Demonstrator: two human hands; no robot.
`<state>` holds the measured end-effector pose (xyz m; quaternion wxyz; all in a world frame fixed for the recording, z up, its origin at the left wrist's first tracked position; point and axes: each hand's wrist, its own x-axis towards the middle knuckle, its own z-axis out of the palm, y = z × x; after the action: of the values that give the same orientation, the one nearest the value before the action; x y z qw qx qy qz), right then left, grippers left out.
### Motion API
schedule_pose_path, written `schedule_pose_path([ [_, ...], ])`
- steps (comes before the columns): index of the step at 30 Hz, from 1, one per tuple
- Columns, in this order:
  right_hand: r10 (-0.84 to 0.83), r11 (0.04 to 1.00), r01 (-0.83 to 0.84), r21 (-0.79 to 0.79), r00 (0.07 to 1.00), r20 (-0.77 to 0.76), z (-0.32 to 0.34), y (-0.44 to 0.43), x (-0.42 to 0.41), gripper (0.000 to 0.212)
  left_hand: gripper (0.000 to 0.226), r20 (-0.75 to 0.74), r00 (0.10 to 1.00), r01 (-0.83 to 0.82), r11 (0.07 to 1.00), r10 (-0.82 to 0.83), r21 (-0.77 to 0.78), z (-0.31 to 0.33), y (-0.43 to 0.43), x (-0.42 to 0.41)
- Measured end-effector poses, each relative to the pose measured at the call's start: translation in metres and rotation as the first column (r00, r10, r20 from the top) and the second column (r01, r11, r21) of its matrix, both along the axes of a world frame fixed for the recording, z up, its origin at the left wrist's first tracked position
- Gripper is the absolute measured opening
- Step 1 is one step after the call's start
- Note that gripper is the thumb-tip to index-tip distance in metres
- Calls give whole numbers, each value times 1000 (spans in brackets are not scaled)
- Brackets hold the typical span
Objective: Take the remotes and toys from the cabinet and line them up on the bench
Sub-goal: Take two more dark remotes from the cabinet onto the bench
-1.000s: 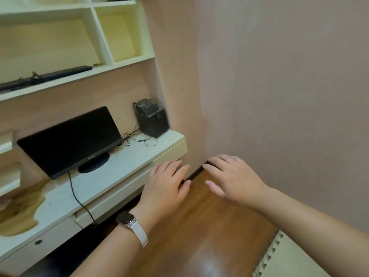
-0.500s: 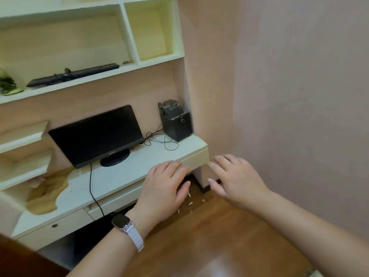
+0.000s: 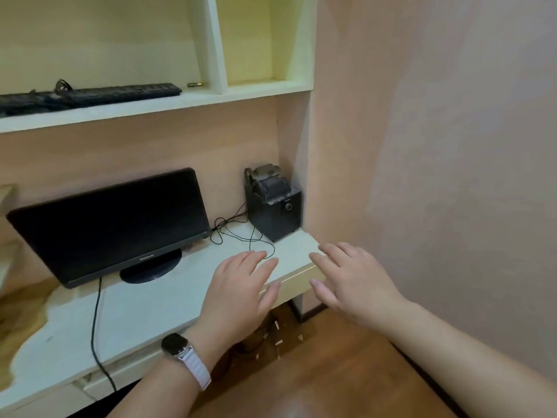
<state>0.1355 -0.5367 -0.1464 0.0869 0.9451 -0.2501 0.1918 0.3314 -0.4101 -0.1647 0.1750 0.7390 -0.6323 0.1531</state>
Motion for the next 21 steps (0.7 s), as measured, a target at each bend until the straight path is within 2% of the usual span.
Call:
schedule_pose_path([
  [8,-47,997,46,-65,999,-11,34,-67,83,48,42,2,995,100,989,-100,-105,24,-78,91],
  [16,2,988,23,-154,988,156,74,-122,150,45,34,175,977,173,941,-125,-289,73,-141,145],
  [21,73,983,-36,-179,976,207,99,-178,186,46,35,299,952,157,948,-70,-278,111,-180,170],
])
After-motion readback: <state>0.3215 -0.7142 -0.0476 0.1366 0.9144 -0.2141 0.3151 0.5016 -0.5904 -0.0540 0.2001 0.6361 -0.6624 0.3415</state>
